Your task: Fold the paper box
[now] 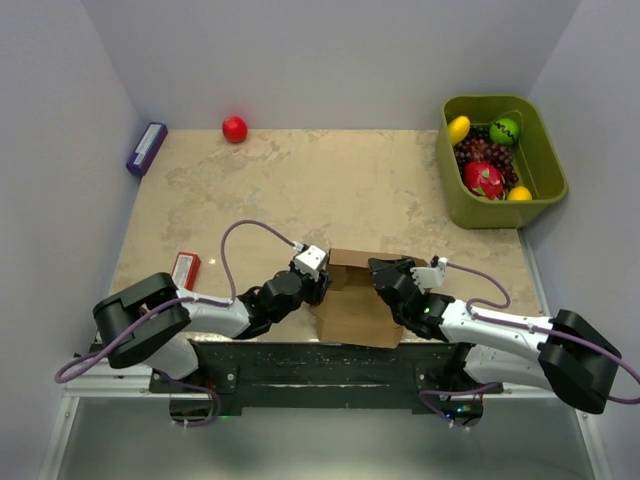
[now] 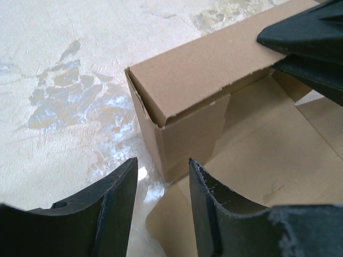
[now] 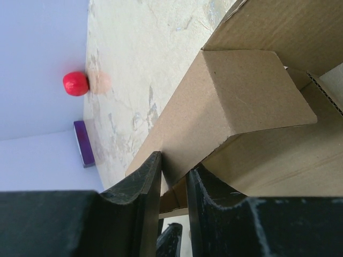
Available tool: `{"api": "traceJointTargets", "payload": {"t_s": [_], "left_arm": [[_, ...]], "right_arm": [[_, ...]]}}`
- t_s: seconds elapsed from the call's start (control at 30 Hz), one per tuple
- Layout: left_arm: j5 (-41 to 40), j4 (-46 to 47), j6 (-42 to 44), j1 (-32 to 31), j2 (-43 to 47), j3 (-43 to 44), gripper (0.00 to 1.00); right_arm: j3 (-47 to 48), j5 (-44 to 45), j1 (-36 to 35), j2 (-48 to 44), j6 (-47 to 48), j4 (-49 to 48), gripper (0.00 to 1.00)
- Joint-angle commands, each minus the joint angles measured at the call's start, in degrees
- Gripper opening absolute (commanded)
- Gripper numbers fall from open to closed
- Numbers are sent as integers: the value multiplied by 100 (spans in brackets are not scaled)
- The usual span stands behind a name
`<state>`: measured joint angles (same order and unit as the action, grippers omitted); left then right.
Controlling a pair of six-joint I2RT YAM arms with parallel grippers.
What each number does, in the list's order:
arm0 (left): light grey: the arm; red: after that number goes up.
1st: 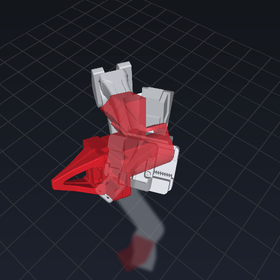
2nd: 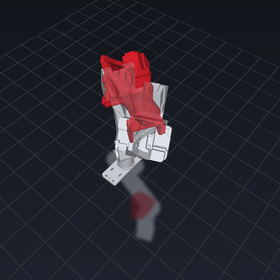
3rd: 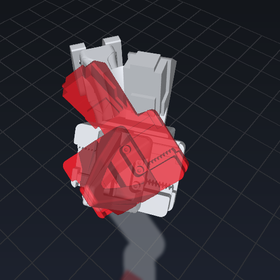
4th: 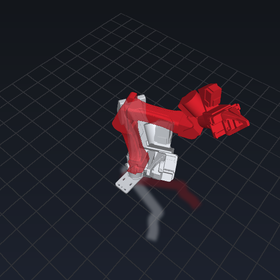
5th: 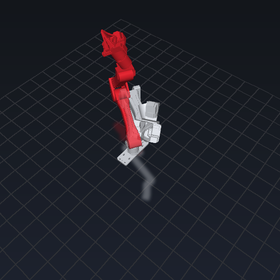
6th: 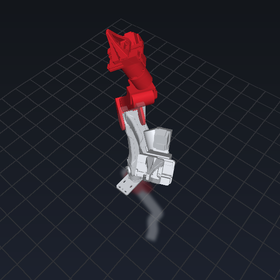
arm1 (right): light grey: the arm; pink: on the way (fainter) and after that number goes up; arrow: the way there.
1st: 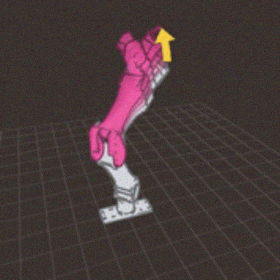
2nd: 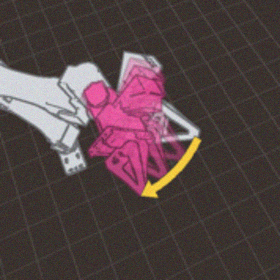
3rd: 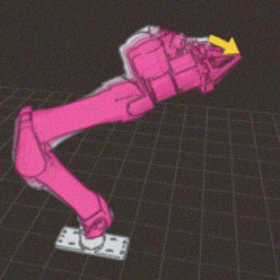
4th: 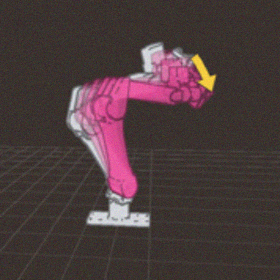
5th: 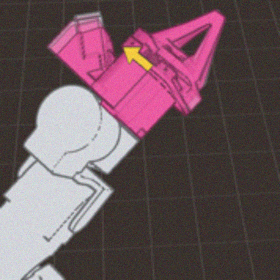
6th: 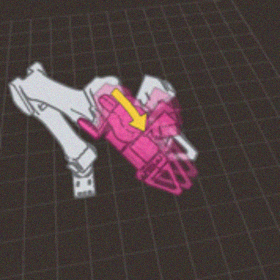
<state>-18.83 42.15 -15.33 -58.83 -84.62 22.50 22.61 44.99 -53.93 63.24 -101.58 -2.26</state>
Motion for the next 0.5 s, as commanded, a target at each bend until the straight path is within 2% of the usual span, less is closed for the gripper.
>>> {"api": "traceJointTargets", "payload": {"t_s": [0.0, 0.47], "left_arm": [[-77, 653, 355, 73, -308, 307, 46], [-50, 795, 461, 100, -1030, 685, 40]], "right_arm": [[59, 36, 23, -23, 42, 130, 25], [121, -43, 14, 74, 103, 95, 21]]}}
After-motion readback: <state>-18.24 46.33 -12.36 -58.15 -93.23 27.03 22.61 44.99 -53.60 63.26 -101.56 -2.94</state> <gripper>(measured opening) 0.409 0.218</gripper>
